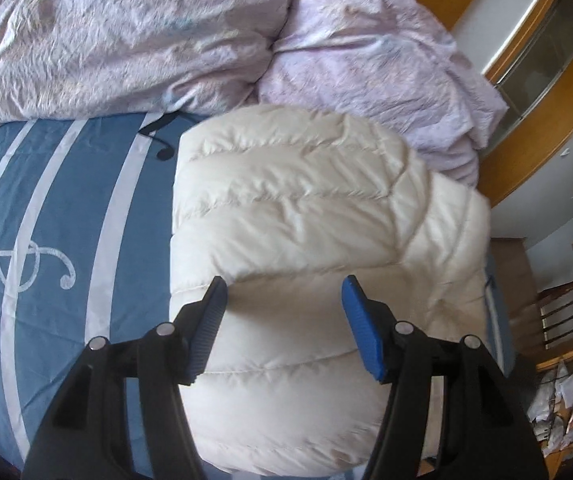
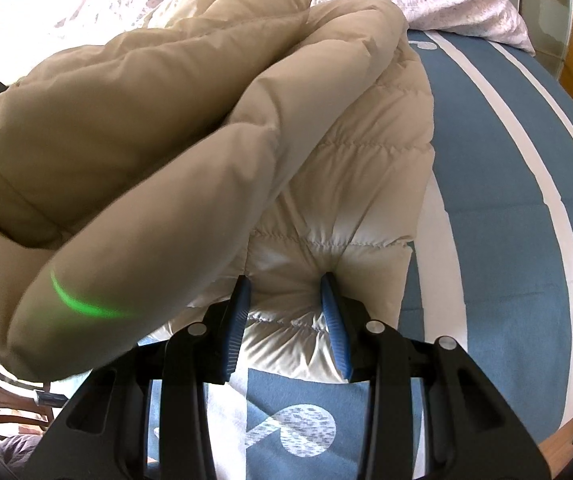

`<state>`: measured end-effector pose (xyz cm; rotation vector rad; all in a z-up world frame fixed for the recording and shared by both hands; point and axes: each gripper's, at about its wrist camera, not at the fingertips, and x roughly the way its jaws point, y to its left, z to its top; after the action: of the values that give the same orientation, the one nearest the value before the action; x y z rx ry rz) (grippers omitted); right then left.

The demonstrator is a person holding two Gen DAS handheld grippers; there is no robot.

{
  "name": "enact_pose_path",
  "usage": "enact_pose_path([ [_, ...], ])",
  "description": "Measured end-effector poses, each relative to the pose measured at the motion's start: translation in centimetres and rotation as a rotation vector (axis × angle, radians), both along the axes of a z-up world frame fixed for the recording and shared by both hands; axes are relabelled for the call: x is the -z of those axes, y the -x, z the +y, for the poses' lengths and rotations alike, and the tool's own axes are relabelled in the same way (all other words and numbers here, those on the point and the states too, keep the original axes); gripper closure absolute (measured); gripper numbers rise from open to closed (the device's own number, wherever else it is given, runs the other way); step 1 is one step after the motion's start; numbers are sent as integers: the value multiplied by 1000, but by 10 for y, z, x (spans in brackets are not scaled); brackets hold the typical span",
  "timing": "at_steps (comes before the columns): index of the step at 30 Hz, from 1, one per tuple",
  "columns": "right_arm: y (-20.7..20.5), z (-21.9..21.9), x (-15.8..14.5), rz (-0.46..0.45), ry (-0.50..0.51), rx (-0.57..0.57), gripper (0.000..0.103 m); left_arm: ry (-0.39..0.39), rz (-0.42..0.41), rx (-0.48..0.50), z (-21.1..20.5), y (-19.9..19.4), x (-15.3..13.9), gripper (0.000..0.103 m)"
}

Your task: Fold large clothes

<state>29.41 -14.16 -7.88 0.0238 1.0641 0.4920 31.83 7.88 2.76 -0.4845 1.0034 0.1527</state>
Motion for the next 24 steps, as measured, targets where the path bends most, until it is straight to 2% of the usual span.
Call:
enact_pose_path([
  [15, 9, -14, -9, -34, 49, 57, 64, -8, 81, 52, -27, -17, 42, 41],
  [18, 9, -30, -13, -44, 69, 109, 62, -6, 91, 56, -32, -22, 47, 39],
  [19, 8, -37, -14, -43, 80, 134, 58, -7, 93, 59, -35, -23, 49, 39],
  [24, 3, -64, -31, -61, 78, 224, 58, 2, 98, 85, -46, -27, 54, 39],
])
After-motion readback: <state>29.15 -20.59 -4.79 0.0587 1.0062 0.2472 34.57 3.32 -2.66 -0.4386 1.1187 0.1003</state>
